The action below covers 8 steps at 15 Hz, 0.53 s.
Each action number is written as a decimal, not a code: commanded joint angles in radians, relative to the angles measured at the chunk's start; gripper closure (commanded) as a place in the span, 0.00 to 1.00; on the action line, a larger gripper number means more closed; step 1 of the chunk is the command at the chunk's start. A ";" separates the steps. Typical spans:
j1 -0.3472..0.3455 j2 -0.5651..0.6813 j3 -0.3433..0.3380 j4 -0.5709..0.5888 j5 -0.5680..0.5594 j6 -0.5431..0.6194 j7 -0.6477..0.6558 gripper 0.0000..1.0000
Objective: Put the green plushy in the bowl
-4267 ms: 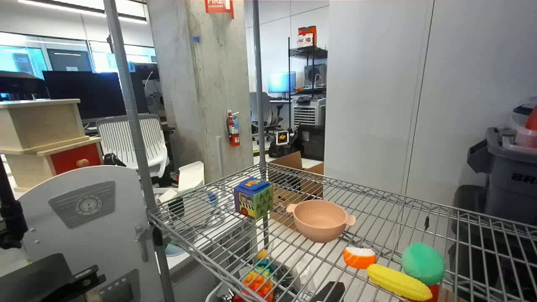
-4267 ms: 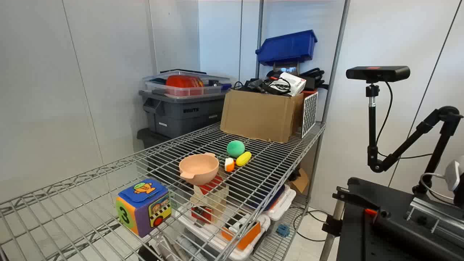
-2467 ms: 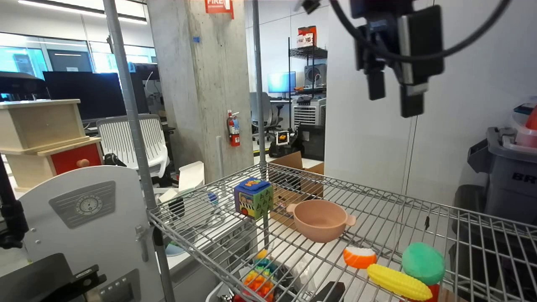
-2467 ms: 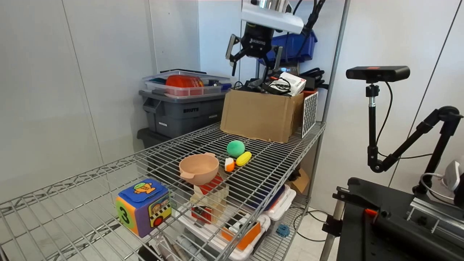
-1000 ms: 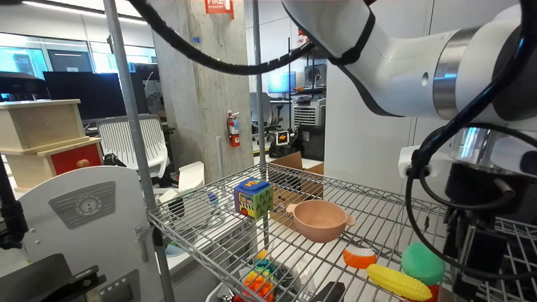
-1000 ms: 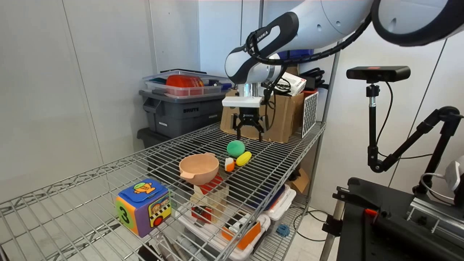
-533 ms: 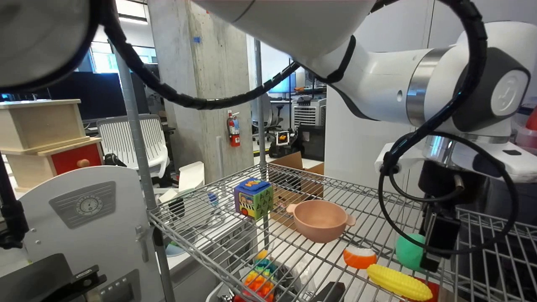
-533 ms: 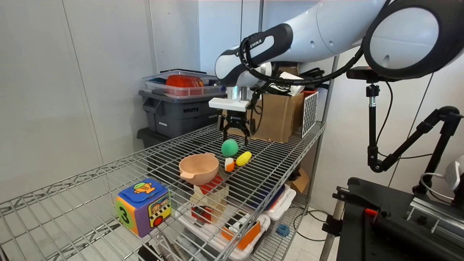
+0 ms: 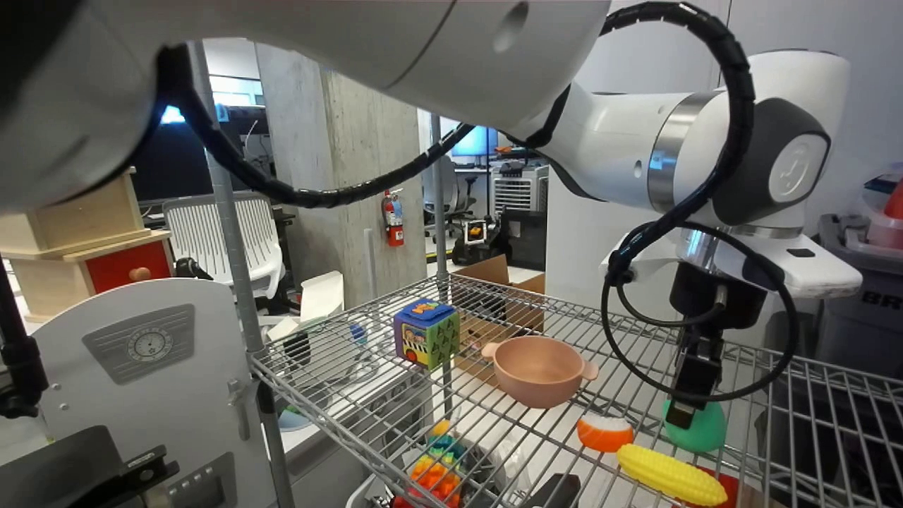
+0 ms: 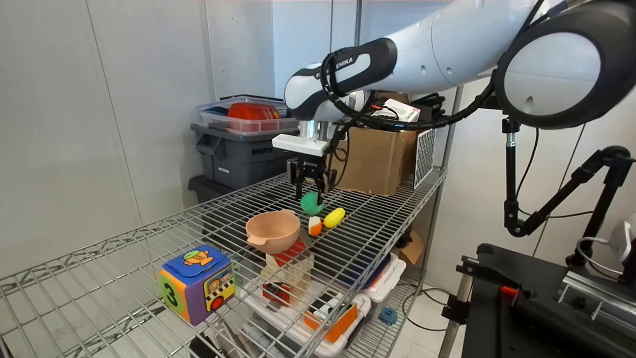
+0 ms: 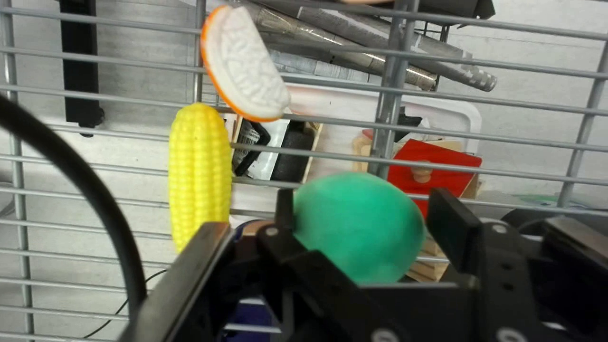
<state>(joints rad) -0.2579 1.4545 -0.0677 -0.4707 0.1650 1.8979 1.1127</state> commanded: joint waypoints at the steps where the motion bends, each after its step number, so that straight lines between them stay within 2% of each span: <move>1: 0.003 0.035 0.011 0.071 -0.008 -0.028 0.033 0.58; 2: 0.007 -0.001 0.012 0.006 -0.007 -0.001 0.036 0.65; 6: 0.012 -0.001 0.015 0.012 -0.008 -0.013 0.041 0.93; 8: 0.016 -0.010 0.023 0.012 -0.006 -0.026 0.019 0.99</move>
<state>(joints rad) -0.2463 1.4648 -0.0666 -0.4540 0.1639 1.8988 1.1413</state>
